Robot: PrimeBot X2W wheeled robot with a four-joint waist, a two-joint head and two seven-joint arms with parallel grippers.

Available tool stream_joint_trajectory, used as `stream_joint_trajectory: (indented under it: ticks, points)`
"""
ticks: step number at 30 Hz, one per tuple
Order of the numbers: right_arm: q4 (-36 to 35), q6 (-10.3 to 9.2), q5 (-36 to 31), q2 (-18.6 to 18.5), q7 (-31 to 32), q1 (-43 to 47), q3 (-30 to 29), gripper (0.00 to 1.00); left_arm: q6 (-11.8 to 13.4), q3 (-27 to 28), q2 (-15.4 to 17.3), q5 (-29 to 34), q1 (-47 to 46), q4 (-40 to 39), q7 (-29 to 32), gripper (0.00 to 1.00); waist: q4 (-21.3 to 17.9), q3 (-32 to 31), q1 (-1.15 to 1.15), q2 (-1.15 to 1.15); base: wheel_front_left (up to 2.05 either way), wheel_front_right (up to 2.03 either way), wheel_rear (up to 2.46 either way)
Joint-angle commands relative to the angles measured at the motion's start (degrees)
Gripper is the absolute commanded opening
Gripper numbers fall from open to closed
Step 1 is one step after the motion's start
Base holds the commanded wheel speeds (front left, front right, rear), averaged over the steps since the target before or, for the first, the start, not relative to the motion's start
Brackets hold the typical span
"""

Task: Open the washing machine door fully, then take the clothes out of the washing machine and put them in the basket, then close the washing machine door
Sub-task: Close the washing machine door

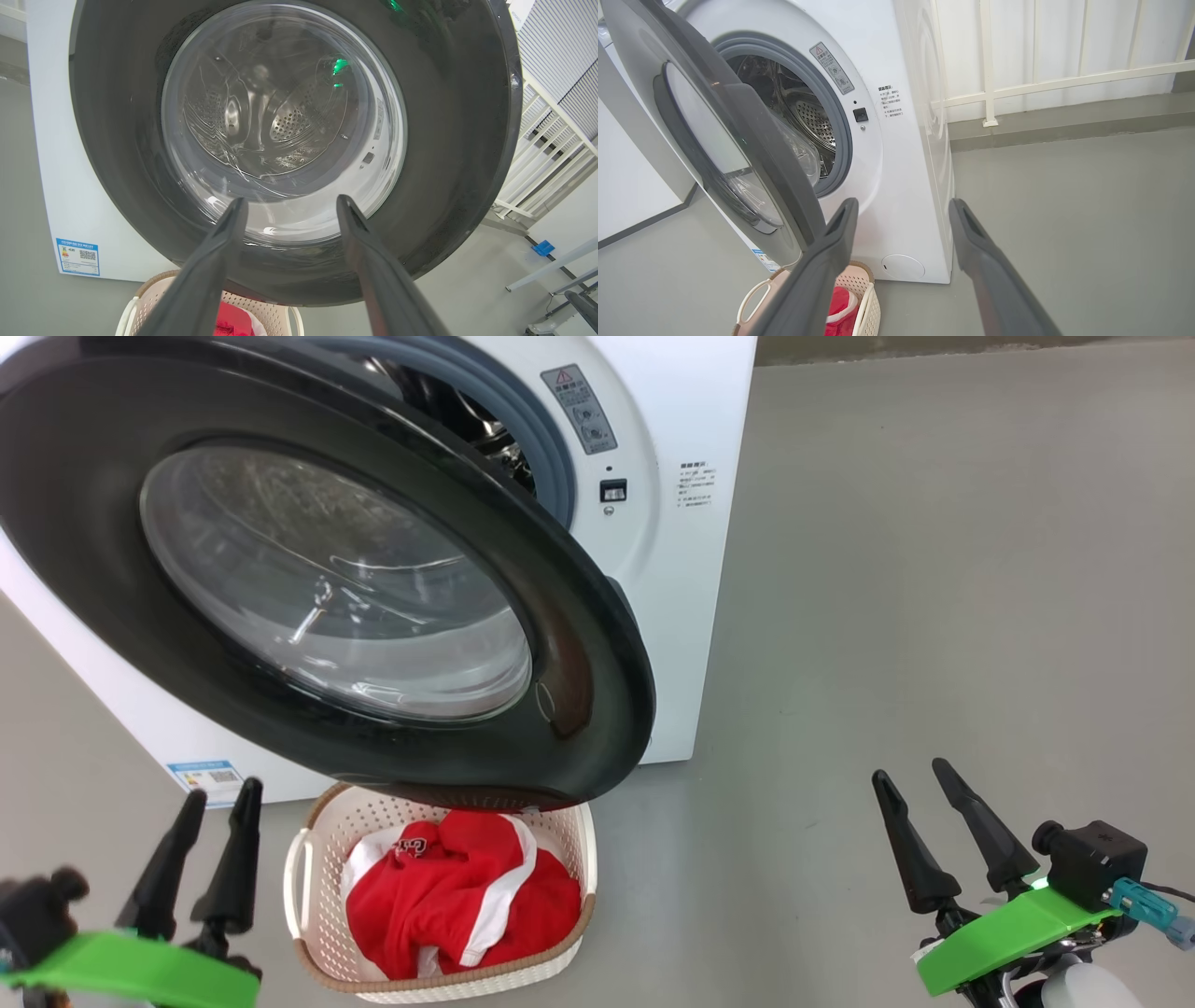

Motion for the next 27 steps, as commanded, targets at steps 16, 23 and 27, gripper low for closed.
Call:
stream_joint_trajectory:
  ticks: [16, 23, 27]
  points:
    - [-1.29, 0.16, 0.11, -1.14, -0.69, -1.12, 0.85, 1.00, 1.96, 4.95, -2.76, 11.40, 4.34, 3.00, -11.89, 1.00, 0.13, -0.02, 0.00, 0.00, 0.00, 0.00, 0.00]
    - [-1.66, 0.16, 0.11, -1.25, -0.69, -0.87, 0.49, 1.00, 1.21, 9.54, -7.27, 19.57, 6.44, -0.01, -11.97, 1.00, 0.50, -0.08, 0.00, 0.00, 0.00, 0.00, 0.00]
    - [-2.00, 0.16, -0.05, -1.15, -0.69, -0.81, 0.42, 1.00, 0.72, 10.96, -9.13, 22.39, 6.69, -0.67, -11.98, 1.00, 0.73, 0.14, 0.00, 0.00, 0.00, 0.00, 0.00]
